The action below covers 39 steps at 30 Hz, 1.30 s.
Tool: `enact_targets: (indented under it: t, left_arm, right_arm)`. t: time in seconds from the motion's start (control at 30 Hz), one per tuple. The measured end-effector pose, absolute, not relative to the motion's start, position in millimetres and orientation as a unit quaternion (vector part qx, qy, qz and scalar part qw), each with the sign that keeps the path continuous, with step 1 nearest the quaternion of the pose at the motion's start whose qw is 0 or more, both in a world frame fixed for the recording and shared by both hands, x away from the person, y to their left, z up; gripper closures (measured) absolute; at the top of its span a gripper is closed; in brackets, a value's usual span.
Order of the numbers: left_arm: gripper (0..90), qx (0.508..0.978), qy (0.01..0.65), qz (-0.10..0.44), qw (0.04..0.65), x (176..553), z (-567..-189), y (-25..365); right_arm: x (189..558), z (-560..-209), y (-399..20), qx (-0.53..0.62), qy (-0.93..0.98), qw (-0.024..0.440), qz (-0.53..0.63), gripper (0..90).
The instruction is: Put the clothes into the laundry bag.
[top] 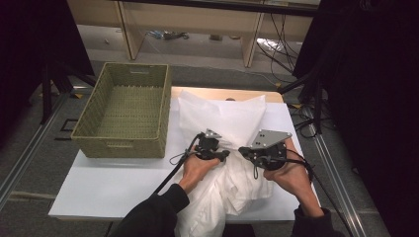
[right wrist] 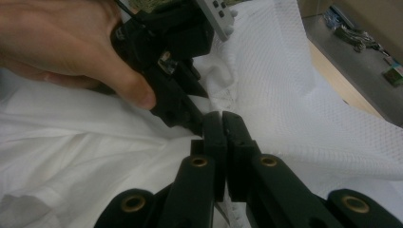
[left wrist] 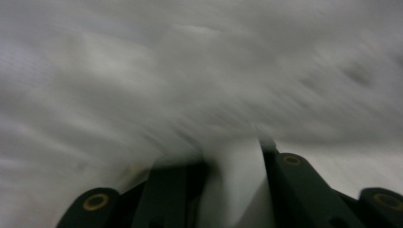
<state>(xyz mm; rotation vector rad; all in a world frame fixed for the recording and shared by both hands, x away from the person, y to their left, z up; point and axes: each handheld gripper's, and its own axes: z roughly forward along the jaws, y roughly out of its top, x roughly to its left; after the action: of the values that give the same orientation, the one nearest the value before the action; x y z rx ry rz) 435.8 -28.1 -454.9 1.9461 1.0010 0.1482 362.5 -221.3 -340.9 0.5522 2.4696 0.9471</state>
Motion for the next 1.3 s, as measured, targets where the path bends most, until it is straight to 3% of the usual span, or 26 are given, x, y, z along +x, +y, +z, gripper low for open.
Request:
enact_targets:
  t: [0.13, 0.17, 0.2, 0.27, 0.37, 0.53, 0.67, 0.73, 0.8, 0.9, 0.97, 1.1, 1.13, 1.23, 1.3]
  left_arm:
    - [67.2, 0.76, 0.444, 0.03, 0.473, 446, -452, -14]
    - [61.5, 0.773, 0.432, 0.029, 0.464, 443, -450, -12]
    - [50.4, 0.773, 0.43, 0.032, 0.466, 439, -446, -10]
    - [46.1, 0.778, 0.42, 0.028, 0.466, 429, -436, -2]
    - [27.0, 0.805, 0.385, 0.013, 0.451, 413, -419, 14]
    - [19.8, 0.828, 0.347, 0.061, 0.436, 380, -406, 64]
    - [15.0, 0.842, 0.364, 0.033, 0.397, 374, -433, 84]
    - [17.4, 0.833, 0.392, 0.001, 0.391, 378, -450, 76]
    - [31.5, 0.839, 0.361, -0.03, 0.405, 378, -459, 57]
    - [66.3, 0.843, 0.316, -0.034, 0.433, 374, -455, 31]
    - [75.8, 0.843, 0.301, -0.021, 0.446, 370, -443, 16]
    - [83.7, 0.818, 0.312, -0.002, 0.483, 383, -421, 3]
    - [83.9, 0.814, 0.318, 0.027, 0.485, 394, -419, 2]
    - [84.2, 0.808, 0.363, 0.065, 0.46, 420, -433, 2]
    - [83.1, 0.799, 0.401, 0.061, 0.444, 436, -457, 0]
  right_arm:
    - [363, -347, -223, 0.202, 0.894, 0.21, 0.34, 90.0]
    - [364, -348, -223, 0.202, 0.895, 0.209, 0.339, 90.0]
    - [365, -350, -223, 0.205, 0.895, 0.209, 0.337, 90.0]
    - [365, -351, -224, 0.207, 0.894, 0.21, 0.337, 90.0]
    - [366, -350, -227, 0.212, 0.891, 0.214, 0.339, 90.0]
    - [366, -351, -226, 0.211, 0.891, 0.215, 0.339, 90.0]
    - [365, -351, -223, 0.209, 0.892, 0.213, 0.339, 90.0]
    - [366, -351, -220, 0.207, 0.892, 0.215, 0.339, 90.0]
    - [366, -352, -218, 0.204, 0.893, 0.215, 0.337, 90.0]
    - [367, -355, -214, 0.198, 0.896, 0.212, 0.335, 90.0]
    - [367, -355, -212, 0.196, 0.897, 0.214, 0.335, 90.0]
    - [362, -351, -212, 0.182, 0.896, 0.201, 0.351, 90.0]
    - [360, -348, -212, 0.18, 0.894, 0.201, 0.357, 90.0]
    - [349, -339, -214, 0.177, 0.891, 0.199, 0.366, 90.0]
    - [344, -337, -213, 0.168, 0.894, 0.203, 0.364, 90.0]
